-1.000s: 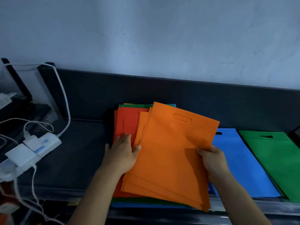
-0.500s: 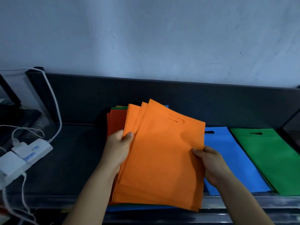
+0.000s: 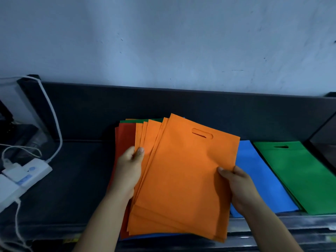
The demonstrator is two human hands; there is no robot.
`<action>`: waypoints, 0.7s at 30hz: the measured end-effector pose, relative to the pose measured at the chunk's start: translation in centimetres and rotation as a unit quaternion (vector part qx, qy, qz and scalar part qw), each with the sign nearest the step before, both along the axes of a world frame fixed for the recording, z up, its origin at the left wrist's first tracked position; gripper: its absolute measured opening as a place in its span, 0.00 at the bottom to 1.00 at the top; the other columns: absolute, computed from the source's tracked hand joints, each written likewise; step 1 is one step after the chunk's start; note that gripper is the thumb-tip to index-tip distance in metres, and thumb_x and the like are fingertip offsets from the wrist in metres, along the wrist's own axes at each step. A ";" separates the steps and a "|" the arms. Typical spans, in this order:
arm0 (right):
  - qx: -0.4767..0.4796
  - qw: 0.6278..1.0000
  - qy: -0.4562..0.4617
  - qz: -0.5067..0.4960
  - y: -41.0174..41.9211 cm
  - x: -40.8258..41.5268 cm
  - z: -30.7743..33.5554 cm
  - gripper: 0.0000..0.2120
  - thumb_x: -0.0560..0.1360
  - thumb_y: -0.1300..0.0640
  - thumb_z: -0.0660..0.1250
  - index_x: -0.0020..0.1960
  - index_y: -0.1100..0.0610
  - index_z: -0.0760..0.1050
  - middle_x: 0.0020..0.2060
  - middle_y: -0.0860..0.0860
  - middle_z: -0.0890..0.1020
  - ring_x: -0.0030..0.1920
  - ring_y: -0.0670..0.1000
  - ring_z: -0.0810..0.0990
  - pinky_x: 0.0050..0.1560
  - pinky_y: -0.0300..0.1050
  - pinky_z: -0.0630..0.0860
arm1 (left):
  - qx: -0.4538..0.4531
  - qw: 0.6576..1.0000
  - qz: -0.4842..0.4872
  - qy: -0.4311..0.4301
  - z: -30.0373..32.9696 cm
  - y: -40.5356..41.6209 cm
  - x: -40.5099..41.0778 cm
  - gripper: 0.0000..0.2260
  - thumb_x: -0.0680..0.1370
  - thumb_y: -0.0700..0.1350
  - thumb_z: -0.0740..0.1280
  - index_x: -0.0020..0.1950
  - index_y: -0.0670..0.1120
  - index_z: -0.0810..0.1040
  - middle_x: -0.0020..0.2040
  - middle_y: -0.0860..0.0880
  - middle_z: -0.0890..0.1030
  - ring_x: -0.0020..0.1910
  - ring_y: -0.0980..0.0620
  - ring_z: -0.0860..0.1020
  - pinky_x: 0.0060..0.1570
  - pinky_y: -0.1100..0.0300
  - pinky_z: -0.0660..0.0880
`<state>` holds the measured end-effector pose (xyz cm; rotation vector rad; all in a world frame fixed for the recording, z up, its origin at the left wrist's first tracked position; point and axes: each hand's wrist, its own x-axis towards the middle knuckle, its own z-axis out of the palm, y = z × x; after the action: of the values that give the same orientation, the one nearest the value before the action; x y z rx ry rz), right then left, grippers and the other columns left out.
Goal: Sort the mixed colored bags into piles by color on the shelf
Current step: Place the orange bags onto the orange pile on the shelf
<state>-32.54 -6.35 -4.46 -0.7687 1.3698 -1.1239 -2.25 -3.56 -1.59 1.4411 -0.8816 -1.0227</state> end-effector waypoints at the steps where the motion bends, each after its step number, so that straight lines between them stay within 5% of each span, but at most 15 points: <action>1: -0.001 1.000 0.000 0.001 0.0 -0.2 0.0 0.10 0.82 0.59 0.71 0.63 0.55 0.82 0.53 0.52 0.90 0.54 0.57 0.89 0.50 0.54 0.82 | 0.001 1.000 -0.011 -0.002 -0.1 -0.1 -0.1 0.15 0.83 0.59 0.62 0.68 0.59 0.77 0.58 0.61 0.81 0.60 0.57 0.79 0.64 0.49 0.76; 11: 0.008 1.000 -0.007 -0.014 0.1 -4.6 0.3 0.12 0.81 0.60 0.71 0.65 0.57 0.81 0.55 0.52 0.89 0.54 0.55 0.89 0.55 0.55 0.82 | -0.028 0.995 -0.092 -0.011 1.8 -2.0 -4.7 0.13 0.87 0.50 0.58 0.66 0.62 0.78 0.57 0.59 0.85 0.58 0.56 0.82 0.64 0.46 0.76; 16: -0.015 1.000 0.018 -0.015 0.9 -8.9 1.5 0.12 0.81 0.58 0.71 0.64 0.54 0.82 0.57 0.49 0.89 0.58 0.56 0.87 0.63 0.59 0.80 | -0.042 0.986 -0.161 0.021 2.8 -3.0 -10.9 0.19 0.82 0.61 0.62 0.72 0.64 0.71 0.62 0.66 0.80 0.60 0.62 0.79 0.62 0.54 0.75; 21: -0.053 0.993 0.095 -0.051 2.7 -16.0 3.0 0.12 0.81 0.54 0.72 0.64 0.48 0.81 0.56 0.46 0.89 0.56 0.51 0.87 0.58 0.54 0.80 | -0.046 0.971 -0.234 -0.034 3.7 -4.4 -19.7 0.13 0.84 0.49 0.66 0.64 0.66 0.75 0.56 0.62 0.83 0.55 0.60 0.82 0.55 0.53 0.79</action>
<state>-48.57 -3.64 -1.45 -0.9102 1.5304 -1.2365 -21.99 -8.00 2.13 1.2209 -1.3425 -1.2621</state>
